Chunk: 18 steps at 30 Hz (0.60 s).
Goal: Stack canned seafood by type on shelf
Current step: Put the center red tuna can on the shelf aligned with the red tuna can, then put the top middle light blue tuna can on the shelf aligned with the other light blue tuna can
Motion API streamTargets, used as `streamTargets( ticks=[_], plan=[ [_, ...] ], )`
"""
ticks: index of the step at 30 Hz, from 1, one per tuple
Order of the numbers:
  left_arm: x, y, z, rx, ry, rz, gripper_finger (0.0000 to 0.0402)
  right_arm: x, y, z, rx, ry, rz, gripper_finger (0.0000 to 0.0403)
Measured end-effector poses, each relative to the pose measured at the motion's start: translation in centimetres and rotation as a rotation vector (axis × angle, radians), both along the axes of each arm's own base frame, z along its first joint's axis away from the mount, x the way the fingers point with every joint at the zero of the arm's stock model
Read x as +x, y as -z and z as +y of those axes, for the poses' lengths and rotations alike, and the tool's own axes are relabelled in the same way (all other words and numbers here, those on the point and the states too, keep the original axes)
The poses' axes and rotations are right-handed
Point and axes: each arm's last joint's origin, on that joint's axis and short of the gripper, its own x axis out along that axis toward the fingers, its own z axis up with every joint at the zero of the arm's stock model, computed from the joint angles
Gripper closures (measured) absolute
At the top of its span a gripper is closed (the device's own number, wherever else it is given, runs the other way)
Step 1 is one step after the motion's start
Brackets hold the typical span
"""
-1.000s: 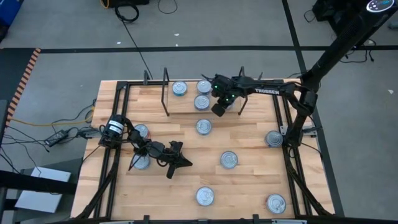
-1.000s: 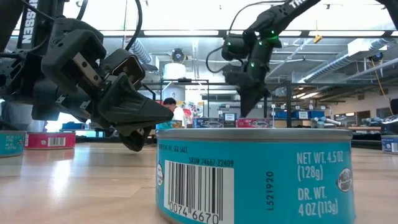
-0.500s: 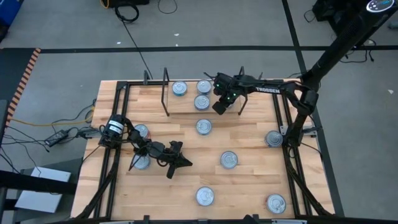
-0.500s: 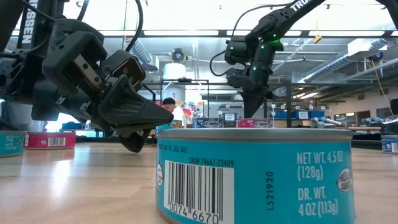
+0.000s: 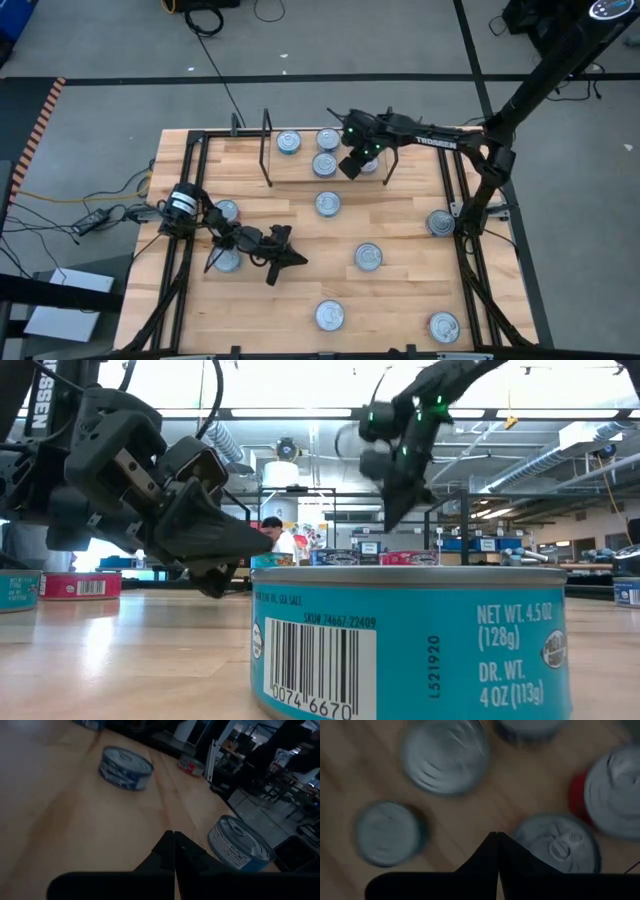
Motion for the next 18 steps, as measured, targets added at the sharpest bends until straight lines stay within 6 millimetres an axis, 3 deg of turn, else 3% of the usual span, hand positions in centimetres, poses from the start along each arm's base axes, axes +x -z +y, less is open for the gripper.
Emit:
streamTargets(
  ticks=[5,10,14,18],
  plan=[
    [-0.9,-1.4,1.1,-0.005,-0.044,-0.037,0.0401,0.1,-4.2,2.4,-0.053,-0.052,-0.118,0.0395],
    [-1.1,-4.0,2.1,-0.005,-0.100,-0.123,0.0401,-0.3,-7.8,6.9,-0.112,-0.154,-0.238,0.0396],
    [-1.0,-6.2,2.9,0.015,-0.138,-0.194,0.0401,-0.3,-9.6,10.7,-0.188,-0.181,-0.313,0.0394],
    [-0.7,-9.1,3.8,-0.005,-0.179,-0.327,0.0401,-0.2,-9.8,14.1,-0.241,-0.181,-0.438,0.0396]
  ],
)
